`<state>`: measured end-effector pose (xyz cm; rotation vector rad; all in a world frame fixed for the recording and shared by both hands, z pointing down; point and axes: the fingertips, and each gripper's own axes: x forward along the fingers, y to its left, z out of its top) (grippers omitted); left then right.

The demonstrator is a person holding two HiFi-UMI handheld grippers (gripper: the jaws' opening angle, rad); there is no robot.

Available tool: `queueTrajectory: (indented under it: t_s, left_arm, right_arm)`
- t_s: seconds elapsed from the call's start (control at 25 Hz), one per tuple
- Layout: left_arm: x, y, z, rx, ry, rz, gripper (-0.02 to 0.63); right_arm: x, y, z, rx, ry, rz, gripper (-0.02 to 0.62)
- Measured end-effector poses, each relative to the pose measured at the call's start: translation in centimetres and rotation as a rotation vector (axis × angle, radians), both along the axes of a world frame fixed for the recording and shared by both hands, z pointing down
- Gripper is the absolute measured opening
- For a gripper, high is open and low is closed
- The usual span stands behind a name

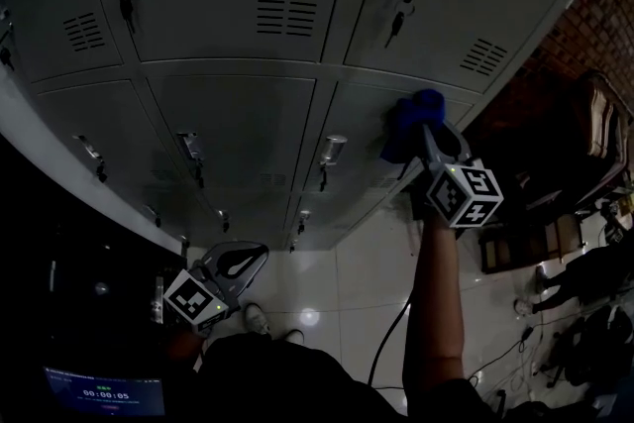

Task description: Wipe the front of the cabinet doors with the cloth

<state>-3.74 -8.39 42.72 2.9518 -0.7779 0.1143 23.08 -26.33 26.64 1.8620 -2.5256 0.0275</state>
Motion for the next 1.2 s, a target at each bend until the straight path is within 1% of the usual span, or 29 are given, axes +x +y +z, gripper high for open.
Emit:
queueTrajectory:
  t_s: [0.12,0.4,0.56,0.64,0.76,0.84,0.92,1.0,1.2]
  left_arm:
    - [0.4,0.0,-0.3,-0.006,0.015,0.007,0.0]
    - [0.9,-0.1,0.7,-0.002,0.003,0.019,0.0]
    - [1.1,0.1,0.4,-0.015,-0.003,0.024,0.0]
    - [1.2,0.2,0.1,-0.018,0.007,0.03,0.0]
    - [1.1,0.1,0.1,-0.011,0.007,0.029,0.0]
    - [1.0,0.0,0.1,-0.009,0.002,0.024,0.0]
    - [0.6,-0.1,0.7,-0.004,-0.008,0.018,0.0]
    - [0.4,0.0,0.8,-0.008,-0.008,0.015,0.0]
    - [0.2,0.1,0.3,-0.014,0.001,0.006,0.0]
  right_arm:
    - [2.7,0.1,0.0,-0.005,-0.003,0.05,0.071]
    - [7.9,0.4,0.2,-0.011,0.003,0.157,0.071]
    - [9.7,0.6,0.6,-0.018,0.004,0.195,0.071]
    - [10.4,0.7,0.8,-0.023,0.003,0.213,0.071]
    - [10.8,1.1,1.0,-0.025,-0.003,0.228,0.071]
    - [10.1,1.8,0.8,-0.01,-0.013,0.219,0.071]
    - [8.5,2.8,0.6,0.012,-0.024,0.189,0.071]
    - [5.9,3.6,0.7,0.024,-0.025,0.139,0.071]
    - [-2.0,4.6,1.5,0.032,-0.027,-0.015,0.071]
